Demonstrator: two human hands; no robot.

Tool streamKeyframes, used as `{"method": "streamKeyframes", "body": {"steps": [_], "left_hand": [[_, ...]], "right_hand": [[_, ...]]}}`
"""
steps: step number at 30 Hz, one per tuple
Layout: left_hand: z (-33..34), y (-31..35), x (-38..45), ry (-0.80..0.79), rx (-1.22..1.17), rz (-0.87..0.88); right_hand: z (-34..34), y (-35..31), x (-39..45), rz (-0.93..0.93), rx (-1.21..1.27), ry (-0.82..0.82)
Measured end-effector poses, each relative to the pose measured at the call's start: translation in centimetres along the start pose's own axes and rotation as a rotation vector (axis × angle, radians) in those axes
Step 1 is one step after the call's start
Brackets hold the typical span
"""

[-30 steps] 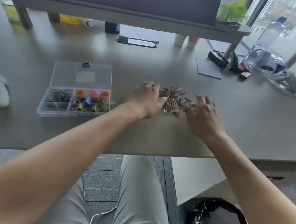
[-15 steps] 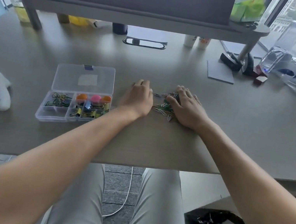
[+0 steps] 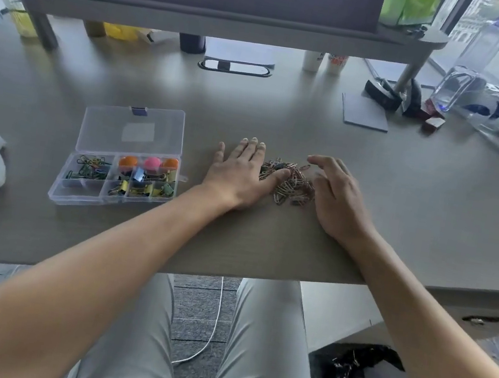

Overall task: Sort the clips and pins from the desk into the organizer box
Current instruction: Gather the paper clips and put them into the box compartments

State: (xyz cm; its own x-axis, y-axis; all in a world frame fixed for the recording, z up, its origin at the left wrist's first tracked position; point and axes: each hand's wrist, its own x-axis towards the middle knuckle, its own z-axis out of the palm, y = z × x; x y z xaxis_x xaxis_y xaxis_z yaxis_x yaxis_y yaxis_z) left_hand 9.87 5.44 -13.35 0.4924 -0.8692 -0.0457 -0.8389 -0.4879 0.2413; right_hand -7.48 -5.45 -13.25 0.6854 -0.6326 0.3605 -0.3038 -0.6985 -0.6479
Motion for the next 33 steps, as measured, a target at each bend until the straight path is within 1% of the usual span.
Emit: {"method": "streamKeyframes", "body": {"steps": [2, 4, 8, 11, 13, 15, 19, 25, 33], "left_hand": [[0.3, 1.1, 0.2, -0.024, 0.033, 0.017], [0.6, 2.3, 0.4, -0.024, 0.05, 0.052], [1.3, 4.2, 0.3, 0.017, 0.012, 0.128], [1.2, 4.2, 0.2, 0.163, -0.039, 0.13], [0.6, 3.7, 0.0, 0.289, 0.036, 0.12], [0.2, 3.4, -0.1, 0.345, 0.103, 0.112], [0.4, 4.4, 0.0, 0.32, 0.143, 0.112], [0.8, 6.9, 1.3, 0.375, 0.186, 0.237], [0.4, 7.1, 2.9, 0.365, 0.167, 0.288]], "right_hand": [[-0.7, 0.7, -0.6, 0.106, 0.018, 0.08], [-1.4, 1.1, -1.1, 0.173, 0.029, 0.122], [-1.9, 1.5, -1.7, 0.205, 0.022, 0.177], [-1.9, 1.5, -1.8, 0.248, 0.036, 0.238], [-2.0, 1.5, -1.8, 0.288, 0.058, 0.278], [-2.0, 1.5, -1.7, 0.314, 0.068, 0.296], [-2.1, 1.5, -1.7, 0.322, 0.064, 0.294], [-2.2, 1.7, -1.7, 0.321, 0.081, 0.311], [-2.2, 1.5, -1.6, 0.311, 0.082, 0.297]]}}
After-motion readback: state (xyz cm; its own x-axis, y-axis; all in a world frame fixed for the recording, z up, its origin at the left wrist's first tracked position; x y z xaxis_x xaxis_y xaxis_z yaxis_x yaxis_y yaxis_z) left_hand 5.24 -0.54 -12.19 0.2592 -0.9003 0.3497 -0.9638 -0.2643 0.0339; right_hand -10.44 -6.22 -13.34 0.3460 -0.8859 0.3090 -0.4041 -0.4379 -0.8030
